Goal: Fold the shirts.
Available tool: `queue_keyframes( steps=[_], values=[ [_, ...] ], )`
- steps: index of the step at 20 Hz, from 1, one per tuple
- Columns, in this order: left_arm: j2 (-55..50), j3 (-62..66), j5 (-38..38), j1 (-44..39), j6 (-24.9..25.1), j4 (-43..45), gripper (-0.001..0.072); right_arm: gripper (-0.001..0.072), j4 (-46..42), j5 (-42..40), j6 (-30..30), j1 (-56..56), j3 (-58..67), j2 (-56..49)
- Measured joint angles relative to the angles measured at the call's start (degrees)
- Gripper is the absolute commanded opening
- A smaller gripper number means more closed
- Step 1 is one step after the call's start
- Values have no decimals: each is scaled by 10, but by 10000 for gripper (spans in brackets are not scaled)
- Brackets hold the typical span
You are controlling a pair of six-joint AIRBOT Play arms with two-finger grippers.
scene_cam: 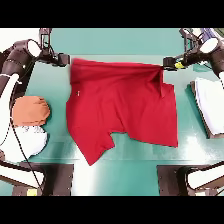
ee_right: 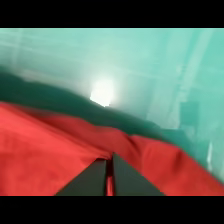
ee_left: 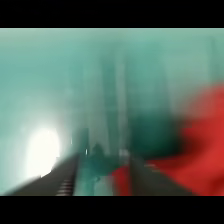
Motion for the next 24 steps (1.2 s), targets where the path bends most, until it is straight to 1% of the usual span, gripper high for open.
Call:
queue_keyframes(
  steps=[2,4,8,10,13,16,20,24],
  values=[
    [-4,4,2,-2,-12,-5,429,396,12,-9,0,0,0,-1],
    [-7,18,-34,6,-18,-4,428,385,15,-2,0,-6,-2,7],
    [10,33,-159,38,-14,-3,428,385,21,61,-16,-31,-33,56],
    [37,5,-210,53,-3,-1,428,385,20,82,-27,-46,-81,101],
    [104,-103,-249,61,9,-14,429,385,28,99,-43,-65,-177,182],
    [189,-259,-249,66,13,-41,429,385,59,109,-64,-83,-266,258],
    [288,-455,-213,67,16,-129,430,385,97,114,-78,-106,-355,343],
    [329,-562,-169,68,26,-206,430,385,114,116,-84,-114,-400,402]
  ],
)
